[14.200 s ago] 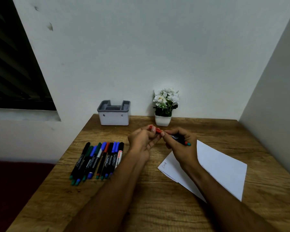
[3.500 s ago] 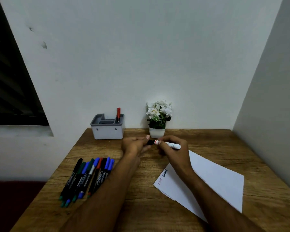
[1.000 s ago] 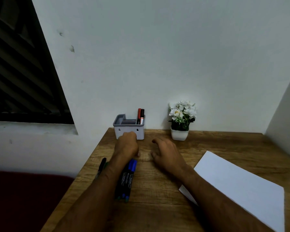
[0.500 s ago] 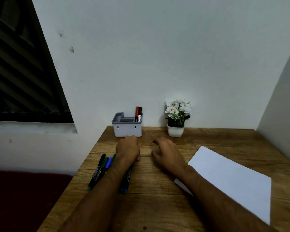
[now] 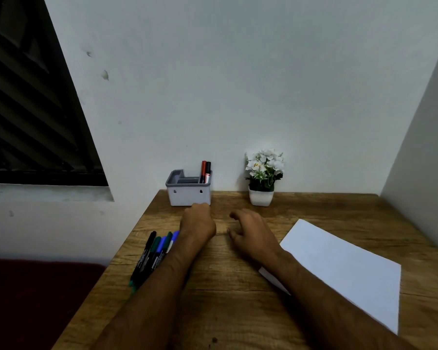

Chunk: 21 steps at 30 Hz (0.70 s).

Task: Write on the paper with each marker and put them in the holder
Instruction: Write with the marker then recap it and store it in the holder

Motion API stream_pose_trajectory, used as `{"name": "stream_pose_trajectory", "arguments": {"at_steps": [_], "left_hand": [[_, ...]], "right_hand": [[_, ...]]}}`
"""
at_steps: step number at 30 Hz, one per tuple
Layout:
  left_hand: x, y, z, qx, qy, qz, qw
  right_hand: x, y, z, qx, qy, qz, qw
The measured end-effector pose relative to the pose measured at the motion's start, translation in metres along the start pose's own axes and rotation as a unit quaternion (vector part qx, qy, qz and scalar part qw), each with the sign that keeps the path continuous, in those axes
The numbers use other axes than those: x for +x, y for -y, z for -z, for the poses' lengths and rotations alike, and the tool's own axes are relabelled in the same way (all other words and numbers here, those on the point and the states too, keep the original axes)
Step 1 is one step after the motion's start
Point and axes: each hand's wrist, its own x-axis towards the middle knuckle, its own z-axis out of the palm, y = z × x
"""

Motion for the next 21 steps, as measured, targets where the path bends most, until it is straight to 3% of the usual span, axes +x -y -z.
{"name": "stream_pose_trajectory", "arguments": {"at_steps": [5, 8, 14, 18, 21], "left_hand": [[0.003, -0.008, 0.008, -0.102, 0.012, 0.025, 0.994], [0.014, -0.009, 0.014, -0.227, 0.05, 0.032, 0.972], [0.011, -0.019, 0.023, -0.571, 0.093, 0.09, 0.811], [0.005, -0.03, 0.019, -0.667, 0.098, 0.104, 0.731], [-0.003, -0.039, 0.01, -0.681, 0.154, 0.133, 0.703]], "right_hand": [[0.0, 0.002, 0.004, 0.049, -0.008, -0.03, 0.998], [-0.001, 0.003, 0.007, 0.105, -0.029, -0.065, 0.992], [-0.004, -0.001, 0.016, 0.176, -0.018, -0.118, 0.977], [-0.007, -0.007, 0.02, 0.191, -0.032, -0.152, 0.969], [-0.01, -0.012, 0.024, 0.203, -0.048, -0.156, 0.965]]}}
